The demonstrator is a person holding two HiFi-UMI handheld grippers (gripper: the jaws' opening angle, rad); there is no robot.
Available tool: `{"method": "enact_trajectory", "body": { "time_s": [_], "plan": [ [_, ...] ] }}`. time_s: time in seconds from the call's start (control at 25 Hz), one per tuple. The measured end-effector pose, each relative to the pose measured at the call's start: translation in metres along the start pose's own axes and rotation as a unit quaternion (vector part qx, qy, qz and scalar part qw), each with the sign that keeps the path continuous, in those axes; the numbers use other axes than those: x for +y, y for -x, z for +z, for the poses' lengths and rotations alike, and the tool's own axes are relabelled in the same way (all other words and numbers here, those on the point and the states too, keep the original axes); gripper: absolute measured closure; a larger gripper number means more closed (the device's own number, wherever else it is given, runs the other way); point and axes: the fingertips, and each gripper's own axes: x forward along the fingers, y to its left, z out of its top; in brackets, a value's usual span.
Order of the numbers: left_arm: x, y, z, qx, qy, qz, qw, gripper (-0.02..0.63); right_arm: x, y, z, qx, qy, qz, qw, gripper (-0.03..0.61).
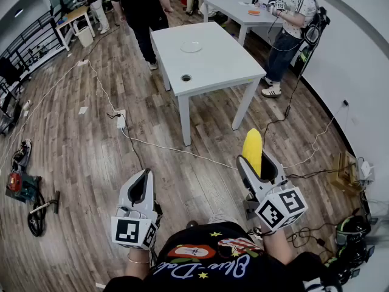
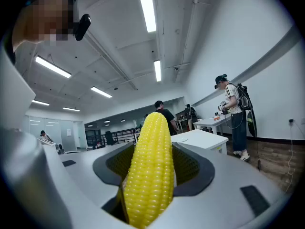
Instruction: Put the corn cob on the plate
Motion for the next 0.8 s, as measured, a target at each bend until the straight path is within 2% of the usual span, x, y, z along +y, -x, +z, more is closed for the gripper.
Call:
{"method": "enact_trajectory", "body": {
  "time_s": [0.4, 0.8],
  "plan": [
    [0.03, -0.051, -0.011, 0.001, 0.005, -0.001, 1.0, 0.621, -0.024, -0.052, 0.003, 0.002, 0.008, -0.008, 1.0, 0.322],
    [0.057, -0.16, 0.007, -0.01, -0.013, 0.012, 0.9998, 0.621, -0.073, -0.174, 0.031, -0.011, 0.008, 0.044, 0.999, 0.322]
  ]
}}
